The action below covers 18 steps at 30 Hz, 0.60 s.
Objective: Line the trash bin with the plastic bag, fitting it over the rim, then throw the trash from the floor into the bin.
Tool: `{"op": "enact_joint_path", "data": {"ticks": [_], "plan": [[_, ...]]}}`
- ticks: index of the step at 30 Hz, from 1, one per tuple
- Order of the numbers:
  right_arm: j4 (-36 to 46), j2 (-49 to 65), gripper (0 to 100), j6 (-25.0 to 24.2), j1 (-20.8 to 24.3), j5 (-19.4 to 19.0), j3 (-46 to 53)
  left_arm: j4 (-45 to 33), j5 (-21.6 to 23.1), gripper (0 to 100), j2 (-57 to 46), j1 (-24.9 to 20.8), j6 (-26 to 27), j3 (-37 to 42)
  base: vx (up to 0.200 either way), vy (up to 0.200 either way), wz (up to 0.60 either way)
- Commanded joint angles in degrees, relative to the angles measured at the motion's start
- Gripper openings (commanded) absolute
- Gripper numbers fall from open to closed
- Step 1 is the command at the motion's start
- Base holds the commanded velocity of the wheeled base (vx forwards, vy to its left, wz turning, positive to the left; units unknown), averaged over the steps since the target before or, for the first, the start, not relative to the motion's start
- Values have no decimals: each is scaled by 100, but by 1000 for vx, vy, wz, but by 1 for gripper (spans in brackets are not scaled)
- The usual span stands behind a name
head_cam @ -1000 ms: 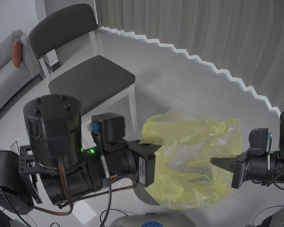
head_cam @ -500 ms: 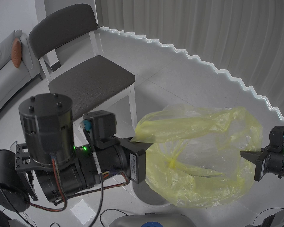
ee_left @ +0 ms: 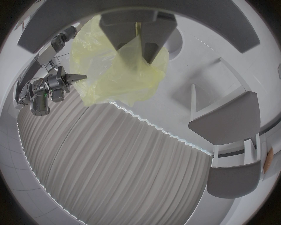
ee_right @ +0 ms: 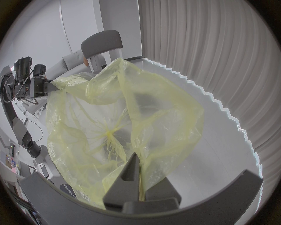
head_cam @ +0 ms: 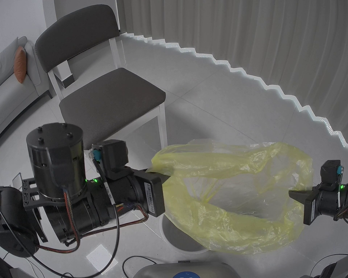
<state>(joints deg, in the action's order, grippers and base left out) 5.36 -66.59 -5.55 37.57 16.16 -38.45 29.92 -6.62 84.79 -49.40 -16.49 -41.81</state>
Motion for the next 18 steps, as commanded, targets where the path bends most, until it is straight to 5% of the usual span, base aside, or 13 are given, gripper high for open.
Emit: {"op": "enact_joint_path", "data": {"ticks": [1,18], "plan": [[-35,-311,0,-34,5,-8,-57,41,3,0,56,97,-3,51,0,0,0],[-668,-1234,0,-254,22,-421,30,463,214,0,697,510,-82,297,0,0,0]]}}
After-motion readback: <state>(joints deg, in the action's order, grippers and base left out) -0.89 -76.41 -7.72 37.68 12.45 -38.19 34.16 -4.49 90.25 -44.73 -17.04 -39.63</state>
